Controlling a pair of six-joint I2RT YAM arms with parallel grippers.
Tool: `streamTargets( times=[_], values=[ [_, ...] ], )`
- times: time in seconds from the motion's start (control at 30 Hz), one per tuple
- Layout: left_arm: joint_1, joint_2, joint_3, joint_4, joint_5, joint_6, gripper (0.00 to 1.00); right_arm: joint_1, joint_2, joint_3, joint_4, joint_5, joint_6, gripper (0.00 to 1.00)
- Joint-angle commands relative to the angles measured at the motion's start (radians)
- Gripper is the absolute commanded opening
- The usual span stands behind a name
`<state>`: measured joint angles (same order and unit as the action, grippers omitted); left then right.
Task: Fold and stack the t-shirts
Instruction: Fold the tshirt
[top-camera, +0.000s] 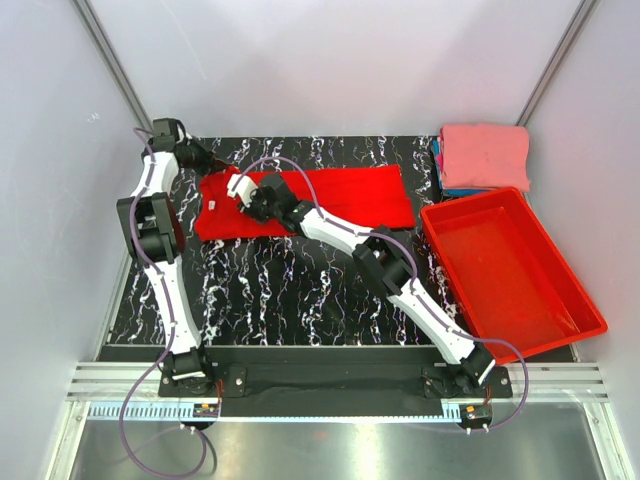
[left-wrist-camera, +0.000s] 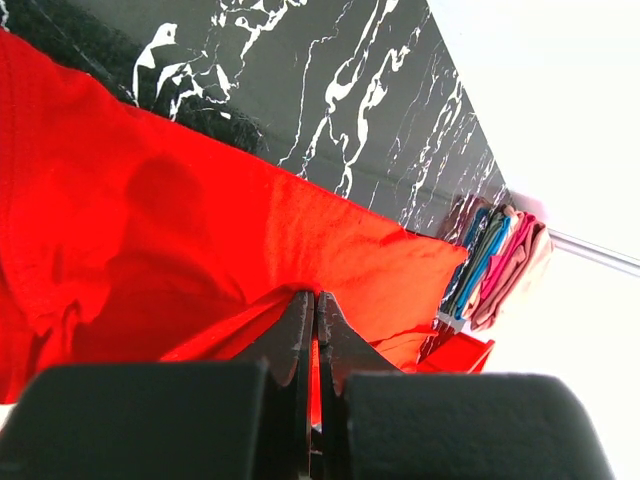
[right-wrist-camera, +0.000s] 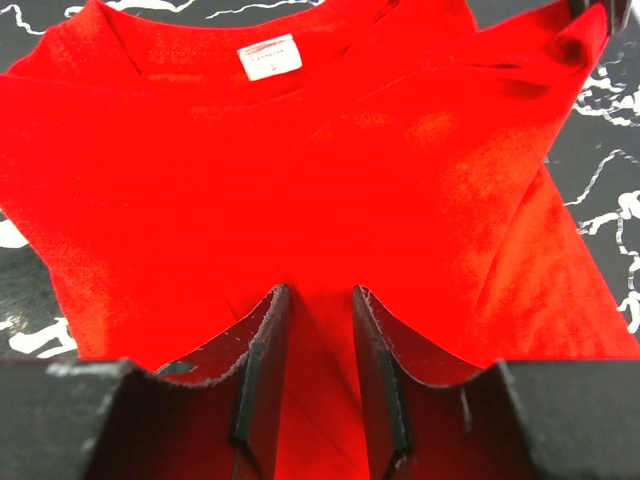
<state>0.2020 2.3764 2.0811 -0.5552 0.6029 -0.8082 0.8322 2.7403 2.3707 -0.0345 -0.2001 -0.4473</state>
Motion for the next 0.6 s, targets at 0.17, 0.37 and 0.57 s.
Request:
streamTargets(
  times=[0.17,0.37,0.57],
  values=[
    [-0.009,0.004,0.023,0.204,0.115,-0.058,0.0,0.012,-0.031,0.019,0.087,0.079,-0.031,0.33],
    [-0.016,0.032,0.025,0.262,0.126,-0.043,0.0,0.012,-0.05,0.007,0.114,0.192,0.019,0.28],
    [-0.013,0.081,0.036,0.204,0.069,0.013,0.03,0.001,-0.241,-0.226,0.276,0.246,0.079,0.32]
  ],
)
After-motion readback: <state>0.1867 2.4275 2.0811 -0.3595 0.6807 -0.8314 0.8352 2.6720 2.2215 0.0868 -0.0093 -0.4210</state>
